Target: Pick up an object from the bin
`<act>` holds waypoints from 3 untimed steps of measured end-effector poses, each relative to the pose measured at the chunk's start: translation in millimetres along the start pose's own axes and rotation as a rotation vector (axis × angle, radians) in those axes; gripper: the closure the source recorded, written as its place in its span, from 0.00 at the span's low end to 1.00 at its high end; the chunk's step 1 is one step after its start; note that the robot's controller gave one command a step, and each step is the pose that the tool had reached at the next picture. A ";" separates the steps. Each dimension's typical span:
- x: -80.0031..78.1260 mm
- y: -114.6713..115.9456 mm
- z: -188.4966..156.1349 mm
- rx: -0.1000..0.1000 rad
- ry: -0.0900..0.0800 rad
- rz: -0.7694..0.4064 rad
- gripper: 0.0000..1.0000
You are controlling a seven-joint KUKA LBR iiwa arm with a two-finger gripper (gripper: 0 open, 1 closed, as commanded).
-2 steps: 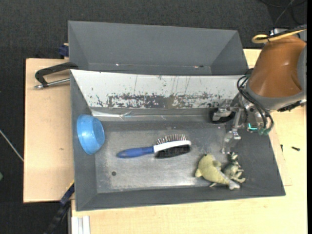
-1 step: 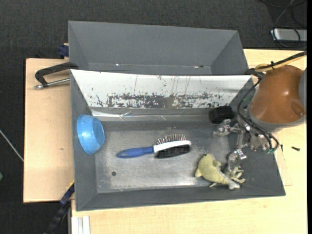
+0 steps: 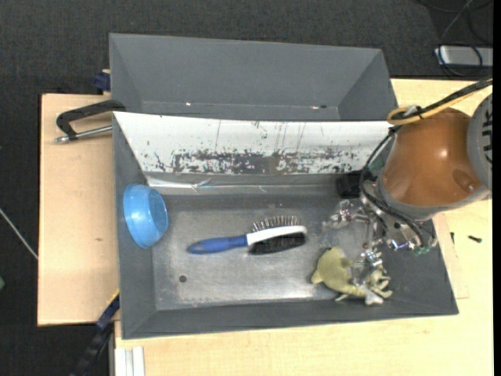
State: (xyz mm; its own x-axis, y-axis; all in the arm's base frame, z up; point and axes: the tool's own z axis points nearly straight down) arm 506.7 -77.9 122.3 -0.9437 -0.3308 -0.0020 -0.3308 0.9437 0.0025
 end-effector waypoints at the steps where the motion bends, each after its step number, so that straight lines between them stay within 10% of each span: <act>1: -19.6 23.5 10.2 0.004 -0.003 -0.232 0.00; 2: -39.9 55.2 24.4 0.004 -0.002 -0.347 0.00; 3: -39.8 55.5 24.4 0.003 -0.002 -0.347 1.00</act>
Offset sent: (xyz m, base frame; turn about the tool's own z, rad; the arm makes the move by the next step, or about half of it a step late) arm 0.0092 0.0280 -0.0111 -0.2344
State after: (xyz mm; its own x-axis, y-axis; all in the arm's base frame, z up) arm 526.0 -12.3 98.1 -0.7750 -0.6320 -0.0042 -0.6320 0.7750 -0.0012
